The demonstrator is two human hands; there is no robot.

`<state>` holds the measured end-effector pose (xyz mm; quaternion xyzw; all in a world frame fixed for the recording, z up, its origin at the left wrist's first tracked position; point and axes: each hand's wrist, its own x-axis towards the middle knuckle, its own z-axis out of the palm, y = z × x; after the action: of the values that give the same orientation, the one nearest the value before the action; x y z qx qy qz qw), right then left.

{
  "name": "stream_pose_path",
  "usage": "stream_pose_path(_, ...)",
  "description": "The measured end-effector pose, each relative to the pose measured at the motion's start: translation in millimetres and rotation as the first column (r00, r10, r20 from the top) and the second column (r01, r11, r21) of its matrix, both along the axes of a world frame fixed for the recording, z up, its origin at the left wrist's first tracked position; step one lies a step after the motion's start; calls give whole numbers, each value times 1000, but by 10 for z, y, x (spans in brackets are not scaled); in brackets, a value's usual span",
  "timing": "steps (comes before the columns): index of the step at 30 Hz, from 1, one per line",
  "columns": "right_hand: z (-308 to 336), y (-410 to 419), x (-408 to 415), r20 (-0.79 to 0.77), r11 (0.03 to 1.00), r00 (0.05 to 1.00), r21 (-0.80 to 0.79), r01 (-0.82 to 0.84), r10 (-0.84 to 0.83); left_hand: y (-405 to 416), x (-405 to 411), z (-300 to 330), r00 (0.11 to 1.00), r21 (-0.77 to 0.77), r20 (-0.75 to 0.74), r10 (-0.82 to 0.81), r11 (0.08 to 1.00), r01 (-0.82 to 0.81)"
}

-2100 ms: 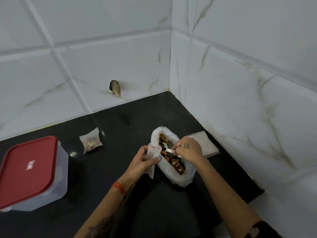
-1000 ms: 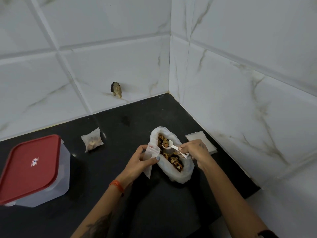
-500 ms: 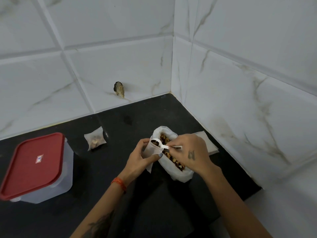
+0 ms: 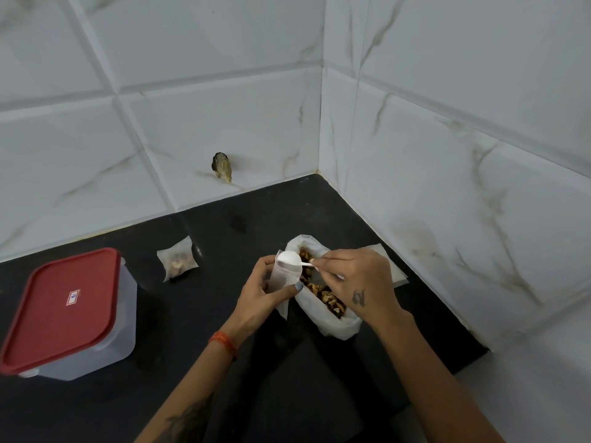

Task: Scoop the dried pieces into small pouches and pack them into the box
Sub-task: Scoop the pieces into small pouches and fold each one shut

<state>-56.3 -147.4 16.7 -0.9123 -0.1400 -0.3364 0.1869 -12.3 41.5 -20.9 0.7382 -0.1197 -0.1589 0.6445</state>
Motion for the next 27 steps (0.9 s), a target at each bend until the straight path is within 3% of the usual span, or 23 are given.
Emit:
stream_pose_path(5,-16,27,9,19,999,1000,43,3,-4,0,6,3,1000,4,18,12,1000,-12)
stream_pose_path(8,40,44,-3,-23,959,998,279,59,-54,3,3,7,1000,-2,16,26,1000,-26)
stream_pose_path(11,54,-38,46,-247,846,962,484,224,-113,25,-5,-2,999,-2,-14,37,999,-37)
stream_pose_path(14,-74,-156,134,-476,868,857,320,379,-199,45,-27,-33,994,-30,-112,16,999,-19)
stream_pose_path(17,-211,-137,193,-609,930,753,69,362,-248,35,-37,-76,968,-53,-249,-9,999,-4)
stream_pose_path(22,-338,35,340,-506,965,827,-51,255,-246,2,-18,-125,947,-49,-322,-19,999,4)
stream_pose_path(27,-416,11,369,-615,990,778,-40,132,-128,-25,-13,-136,943,-45,-331,-20,999,6)
